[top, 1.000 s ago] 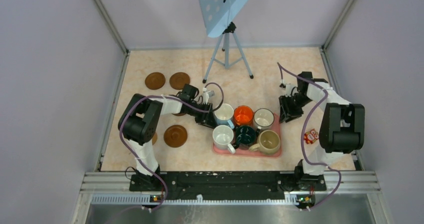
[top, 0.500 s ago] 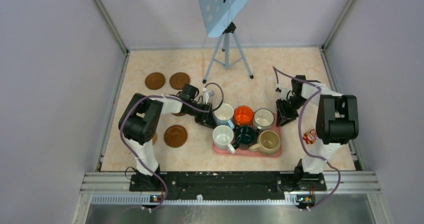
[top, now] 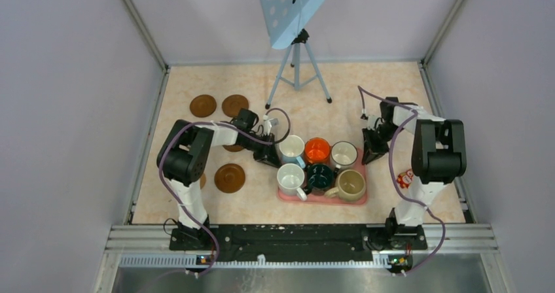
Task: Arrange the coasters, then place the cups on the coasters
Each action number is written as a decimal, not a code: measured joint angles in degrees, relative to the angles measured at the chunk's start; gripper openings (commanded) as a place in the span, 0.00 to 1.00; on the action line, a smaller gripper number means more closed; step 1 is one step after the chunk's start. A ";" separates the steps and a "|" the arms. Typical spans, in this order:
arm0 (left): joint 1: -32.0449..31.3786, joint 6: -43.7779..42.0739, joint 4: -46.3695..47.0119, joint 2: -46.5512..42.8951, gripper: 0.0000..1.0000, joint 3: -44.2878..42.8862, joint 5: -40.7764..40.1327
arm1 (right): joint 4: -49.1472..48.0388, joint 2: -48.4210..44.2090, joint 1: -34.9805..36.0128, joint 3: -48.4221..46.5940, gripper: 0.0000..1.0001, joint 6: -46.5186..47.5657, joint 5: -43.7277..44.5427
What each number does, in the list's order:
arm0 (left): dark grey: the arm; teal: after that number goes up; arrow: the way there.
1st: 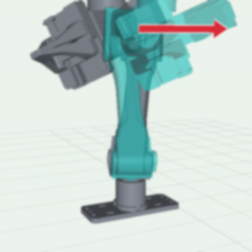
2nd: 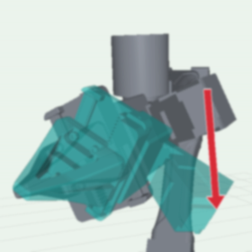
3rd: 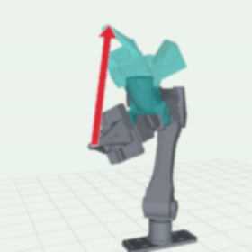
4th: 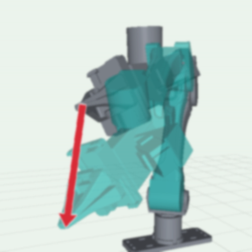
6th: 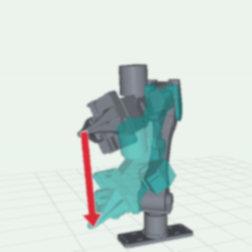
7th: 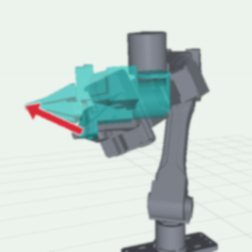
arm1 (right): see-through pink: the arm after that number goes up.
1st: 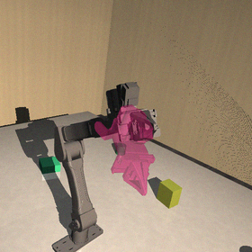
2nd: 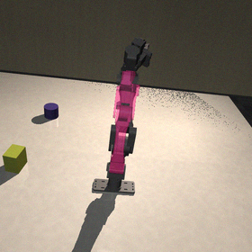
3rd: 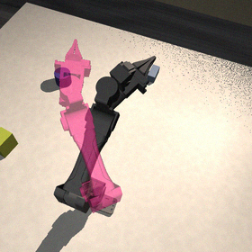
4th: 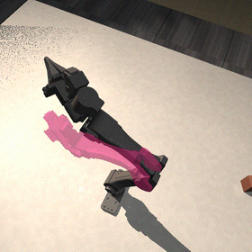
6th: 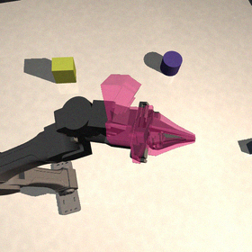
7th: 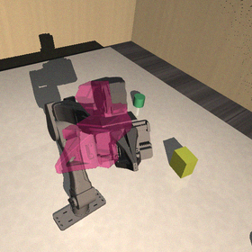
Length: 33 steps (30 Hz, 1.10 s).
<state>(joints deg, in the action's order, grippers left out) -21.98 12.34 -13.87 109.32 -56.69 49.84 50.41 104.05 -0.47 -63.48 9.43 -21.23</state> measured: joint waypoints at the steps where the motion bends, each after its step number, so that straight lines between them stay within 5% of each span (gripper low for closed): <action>1: 0.37 0.00 -0.37 0.09 0.05 -0.07 0.09 | 0.11 0.48 0.11 -0.44 0.00 -0.28 -0.48; 18: 9.27 -0.81 -7.96 5.05 0.02 -9.05 -0.44 | -1.46 8.13 3.65 -9.46 0.00 -5.53 -7.32; 33: 9.90 -1.42 -7.65 9.01 0.02 -16.35 -2.05 | -3.17 11.56 3.23 -15.43 0.00 -7.19 -6.78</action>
<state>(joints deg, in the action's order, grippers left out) -12.08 10.92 -21.52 118.32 -73.03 47.79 47.24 115.61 2.76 -78.91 2.24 -28.01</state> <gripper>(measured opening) 0.114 0.042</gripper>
